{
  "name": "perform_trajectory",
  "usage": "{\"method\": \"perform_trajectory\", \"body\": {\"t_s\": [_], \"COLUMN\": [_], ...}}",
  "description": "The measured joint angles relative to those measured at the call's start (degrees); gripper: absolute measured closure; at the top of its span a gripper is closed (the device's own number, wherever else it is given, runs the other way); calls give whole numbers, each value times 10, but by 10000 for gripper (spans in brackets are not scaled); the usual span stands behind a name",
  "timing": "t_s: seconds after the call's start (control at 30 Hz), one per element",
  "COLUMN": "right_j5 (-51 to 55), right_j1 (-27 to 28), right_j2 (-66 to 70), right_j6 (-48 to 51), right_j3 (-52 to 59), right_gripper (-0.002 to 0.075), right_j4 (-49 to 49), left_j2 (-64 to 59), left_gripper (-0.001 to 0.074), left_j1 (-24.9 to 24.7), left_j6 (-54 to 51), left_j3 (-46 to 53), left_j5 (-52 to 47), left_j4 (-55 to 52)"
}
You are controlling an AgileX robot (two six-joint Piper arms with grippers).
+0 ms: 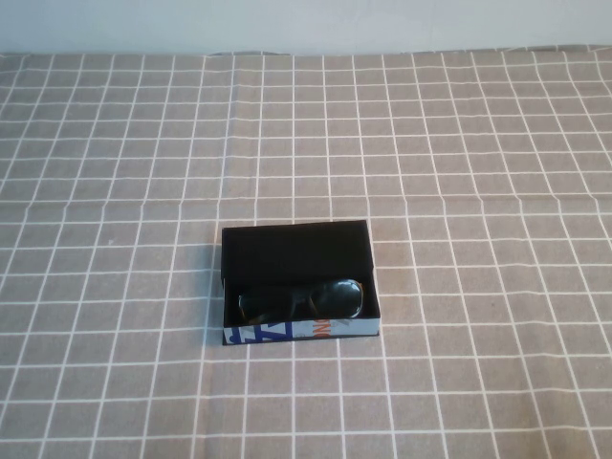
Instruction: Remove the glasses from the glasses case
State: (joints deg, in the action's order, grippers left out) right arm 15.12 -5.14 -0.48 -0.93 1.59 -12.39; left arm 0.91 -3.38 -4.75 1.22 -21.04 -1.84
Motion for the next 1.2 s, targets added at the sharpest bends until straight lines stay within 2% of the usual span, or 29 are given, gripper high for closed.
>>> {"method": "perform_trajectory", "body": {"t_s": [0.23,0.37,0.5,0.67,0.8,0.9,1.03,1.2], "right_j5": [-137,-167,-139,0,173,274,332,353], "right_j1": [0,0,0,0,0,0,0,-15], "right_j2": [0,0,0,83,222,338,473,630], "right_j6": [0,0,0,0,0,40,119,197], "right_j3": [0,0,0,-67,-177,-260,-360,-470], "right_gripper": [743,743,743,743,743,743,743,743], "right_j4": [-266,-328,-370,-336,-250,-205,-186,-177], "left_j2": [0,0,0,0,0,0,0,0], "left_gripper": [739,739,739,739,739,739,739,739], "left_j1": [0,0,0,0,0,0,0,0], "left_j6": [0,0,0,0,0,0,0,0], "left_j3": [0,0,0,0,0,0,0,0], "left_j5": [0,0,0,0,0,0,0,0], "left_j4": [0,0,0,0,0,0,0,0]}}
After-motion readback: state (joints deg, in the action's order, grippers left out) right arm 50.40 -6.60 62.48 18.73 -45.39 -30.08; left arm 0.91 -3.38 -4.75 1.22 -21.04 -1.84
